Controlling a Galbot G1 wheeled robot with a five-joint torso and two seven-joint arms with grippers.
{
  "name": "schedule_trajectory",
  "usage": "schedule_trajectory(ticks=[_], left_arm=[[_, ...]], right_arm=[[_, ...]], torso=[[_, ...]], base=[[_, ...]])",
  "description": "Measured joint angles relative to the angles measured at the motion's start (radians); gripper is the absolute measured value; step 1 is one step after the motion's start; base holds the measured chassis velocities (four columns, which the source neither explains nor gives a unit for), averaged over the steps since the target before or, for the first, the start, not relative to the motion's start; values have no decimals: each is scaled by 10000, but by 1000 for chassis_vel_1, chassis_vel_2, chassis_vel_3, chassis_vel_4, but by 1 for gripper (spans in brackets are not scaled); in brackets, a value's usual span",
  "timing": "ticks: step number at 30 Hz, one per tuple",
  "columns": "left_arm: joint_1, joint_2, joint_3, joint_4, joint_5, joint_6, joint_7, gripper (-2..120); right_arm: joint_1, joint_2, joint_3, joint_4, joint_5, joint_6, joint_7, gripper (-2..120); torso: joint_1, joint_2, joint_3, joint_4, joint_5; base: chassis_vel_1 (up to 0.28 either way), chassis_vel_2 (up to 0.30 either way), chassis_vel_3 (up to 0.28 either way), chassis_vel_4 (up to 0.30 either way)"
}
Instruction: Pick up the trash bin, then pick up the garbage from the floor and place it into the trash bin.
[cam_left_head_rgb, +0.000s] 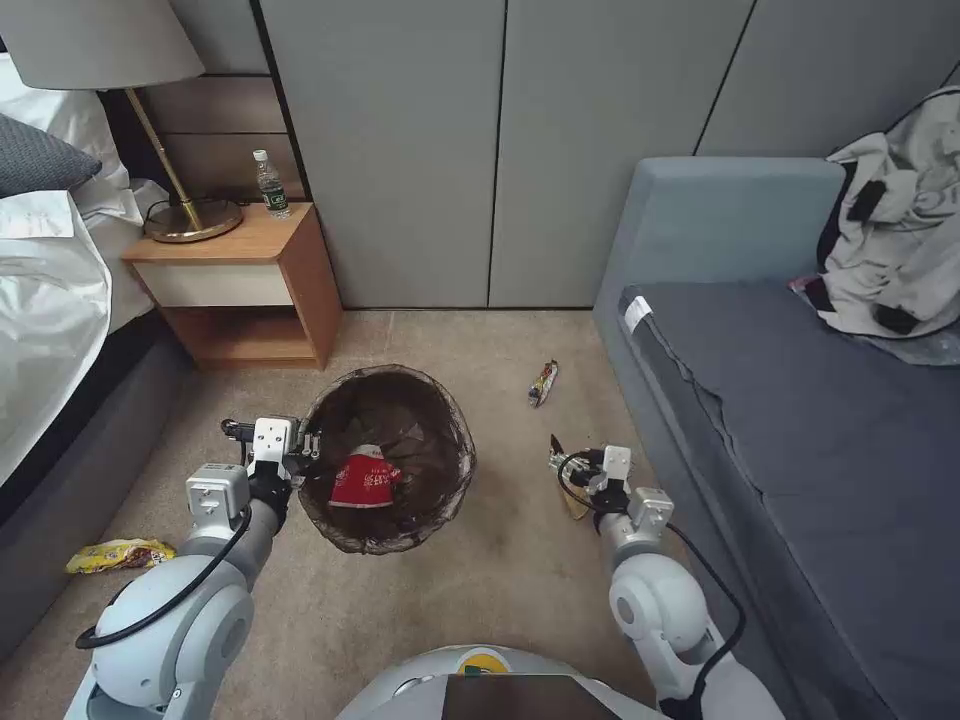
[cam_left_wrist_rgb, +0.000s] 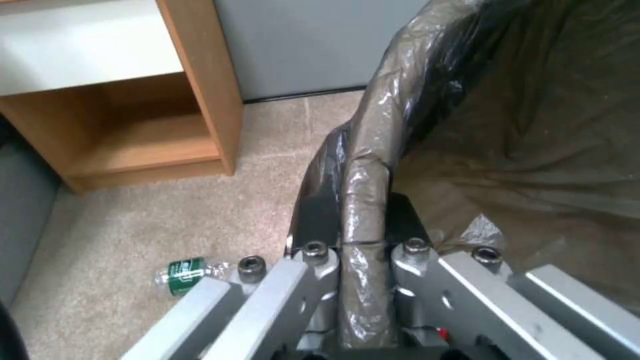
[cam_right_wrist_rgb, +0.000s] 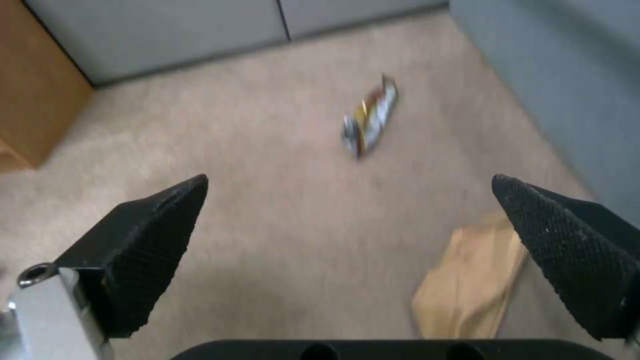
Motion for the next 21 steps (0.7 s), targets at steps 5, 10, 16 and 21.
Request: schedule_trajectory(ticks=[5,10,16,21], left_arm=[[15,-47,13,0,2,2,2,3],[19,-79,35,-1,30,5,9,3],[-2,-109,60,0,58,5,12,3],[-2,-140,74,0,79,5,16,3]], right_arm=[[350,109,-207,-766,355,-193,735,100],[686,361,-176,-1281,678,-539,1579,100],[1009,376,-164,-1668,1175,-766,1978,100],[1304,378,-180,-2065,1300,-791,2096,100]], torso=[[0,0,0,1,0],[0,0,0,0,0],[0,0,0,0,0],[0,0,0,1,0]], base=[[0,0,0,0],[0,0,0,0],[0,0,0,0],[0,0,0,0]])
